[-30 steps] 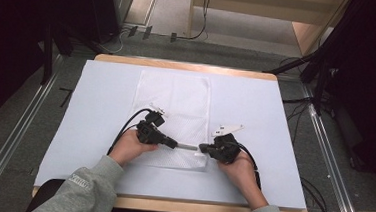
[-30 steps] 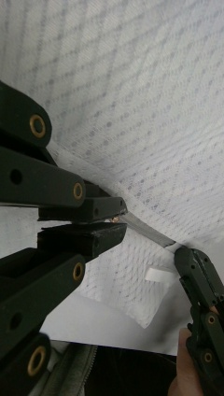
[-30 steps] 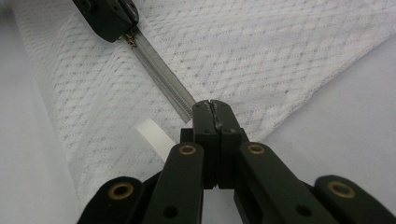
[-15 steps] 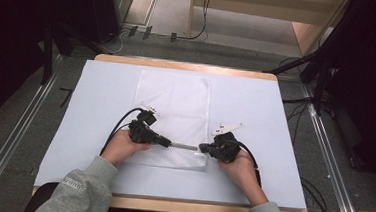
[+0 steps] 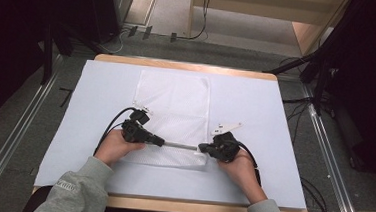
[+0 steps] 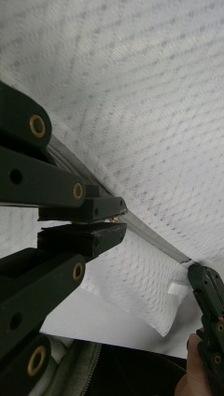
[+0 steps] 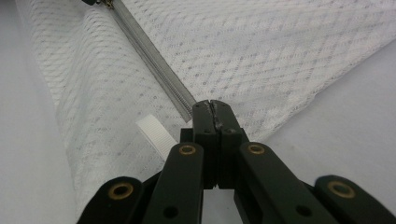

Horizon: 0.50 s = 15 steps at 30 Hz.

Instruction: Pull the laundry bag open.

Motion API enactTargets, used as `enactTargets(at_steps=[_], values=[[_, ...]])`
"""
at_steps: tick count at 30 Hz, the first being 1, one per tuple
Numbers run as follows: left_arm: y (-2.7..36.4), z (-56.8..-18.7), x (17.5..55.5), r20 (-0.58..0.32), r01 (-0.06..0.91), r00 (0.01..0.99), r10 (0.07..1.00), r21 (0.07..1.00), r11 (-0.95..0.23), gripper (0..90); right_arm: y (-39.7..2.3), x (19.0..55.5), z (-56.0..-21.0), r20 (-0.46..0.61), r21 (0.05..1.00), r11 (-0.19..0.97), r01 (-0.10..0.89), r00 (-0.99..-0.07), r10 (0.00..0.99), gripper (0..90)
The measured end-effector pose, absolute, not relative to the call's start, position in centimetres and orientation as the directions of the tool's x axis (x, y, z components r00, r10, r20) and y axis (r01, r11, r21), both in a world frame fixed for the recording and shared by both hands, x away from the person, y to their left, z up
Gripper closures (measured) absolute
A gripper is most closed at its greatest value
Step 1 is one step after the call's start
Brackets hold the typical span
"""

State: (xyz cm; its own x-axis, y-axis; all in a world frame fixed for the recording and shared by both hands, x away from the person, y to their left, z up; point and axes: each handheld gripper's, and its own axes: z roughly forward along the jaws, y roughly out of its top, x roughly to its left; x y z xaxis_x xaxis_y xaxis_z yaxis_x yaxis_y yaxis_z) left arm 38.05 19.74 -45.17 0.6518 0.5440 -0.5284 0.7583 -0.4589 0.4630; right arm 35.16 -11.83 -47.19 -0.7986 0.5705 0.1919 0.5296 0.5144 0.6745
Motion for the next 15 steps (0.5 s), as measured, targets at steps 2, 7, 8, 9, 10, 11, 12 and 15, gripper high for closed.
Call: enactTargets(at_steps=[2,7,8,9,10,11,12,15], values=[[20.1,-45.1,38.0,-0.525,0.759,0.651,0.547,0.463,-0.459,87.7,-11.8,35.2,-47.2,0.19,0.674,0.516,0.529,-0.799,0.57,90.0],[20.6,-45.0,37.8,-0.52,0.76,0.65,0.554,0.454,-0.466,87.7,-11.9,35.2,-47.2,0.194,0.675,0.515,0.528,-0.801,0.567,90.0],[20.7,-45.0,37.8,-0.52,0.76,0.65,0.554,0.452,-0.468,87.7,-11.9,35.2,-47.2,0.195,0.676,0.515,0.527,-0.802,0.565,90.0],[20.9,-45.0,37.8,-0.522,0.76,0.65,0.552,0.45,-0.469,87.7,-11.9,35.2,-47.3,0.196,0.677,0.514,0.527,-0.802,0.565,90.0],[21.0,-45.0,37.8,-0.52,0.761,0.648,0.556,0.451,-0.466,87.8,-11.9,35.2,-47.3,0.197,0.678,0.513,0.527,-0.802,0.564,90.0],[21.2,-44.9,37.8,-0.522,0.764,0.645,0.558,0.447,-0.465,87.7,-11.9,35.2,-47.3,0.197,0.677,0.513,0.528,-0.801,0.565,90.0],[21.4,-44.9,37.8,-0.521,0.765,0.644,0.561,0.448,-0.462,87.8,-11.9,35.2,-47.3,0.197,0.678,0.512,0.527,-0.802,0.565,90.0],[22.1,-44.8,37.8,-0.521,0.77,0.638,0.567,0.444,-0.458,87.7,-11.9,35.2,-47.3,0.191,0.68,0.514,0.523,-0.802,0.565,90.0]])
